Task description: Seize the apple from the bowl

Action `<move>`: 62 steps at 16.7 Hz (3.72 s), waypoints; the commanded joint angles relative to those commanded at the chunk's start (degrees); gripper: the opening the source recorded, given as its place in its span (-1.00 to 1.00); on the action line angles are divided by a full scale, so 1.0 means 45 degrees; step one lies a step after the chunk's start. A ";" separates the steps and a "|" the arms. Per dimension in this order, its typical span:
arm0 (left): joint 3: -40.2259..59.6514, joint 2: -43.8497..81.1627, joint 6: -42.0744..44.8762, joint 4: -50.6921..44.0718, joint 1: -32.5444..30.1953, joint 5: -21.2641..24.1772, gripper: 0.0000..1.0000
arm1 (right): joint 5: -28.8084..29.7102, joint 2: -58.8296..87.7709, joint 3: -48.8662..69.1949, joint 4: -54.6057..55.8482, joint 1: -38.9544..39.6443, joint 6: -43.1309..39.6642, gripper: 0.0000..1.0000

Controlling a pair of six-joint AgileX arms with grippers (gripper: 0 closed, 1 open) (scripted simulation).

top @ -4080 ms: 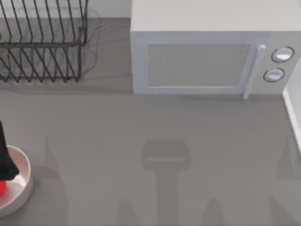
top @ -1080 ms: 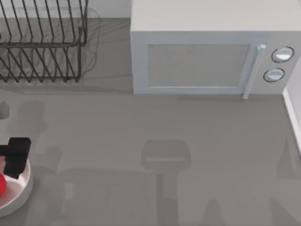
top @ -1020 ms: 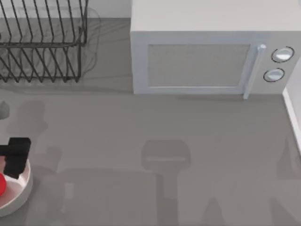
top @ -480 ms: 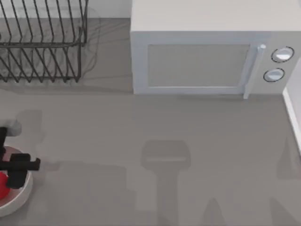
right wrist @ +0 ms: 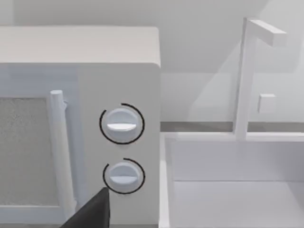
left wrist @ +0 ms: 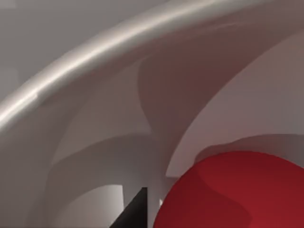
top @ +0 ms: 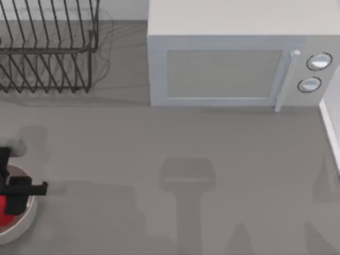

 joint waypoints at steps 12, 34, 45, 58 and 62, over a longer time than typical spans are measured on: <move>0.0000 0.0000 0.0000 0.0000 0.0000 0.0000 -1.00 | 0.0000 0.0000 0.0000 0.0000 0.0000 0.0000 1.00; 0.9895 -0.0475 -0.0119 -1.0395 -0.0110 -0.0026 -1.00 | 0.0000 0.0000 0.0000 0.0000 0.0000 0.0000 1.00; 1.2677 -0.0957 -0.0188 -1.3206 -0.0140 -0.0036 -1.00 | 0.0000 0.0000 0.0000 0.0000 0.0000 0.0000 1.00; 1.3233 0.4351 -0.6324 -0.8881 -0.6392 0.0011 -1.00 | 0.0000 0.0000 0.0000 0.0000 0.0000 0.0000 1.00; 1.3170 0.4335 -0.6293 -0.8870 -0.6348 0.0020 -1.00 | 0.0000 0.0000 0.0000 0.0000 0.0000 0.0000 1.00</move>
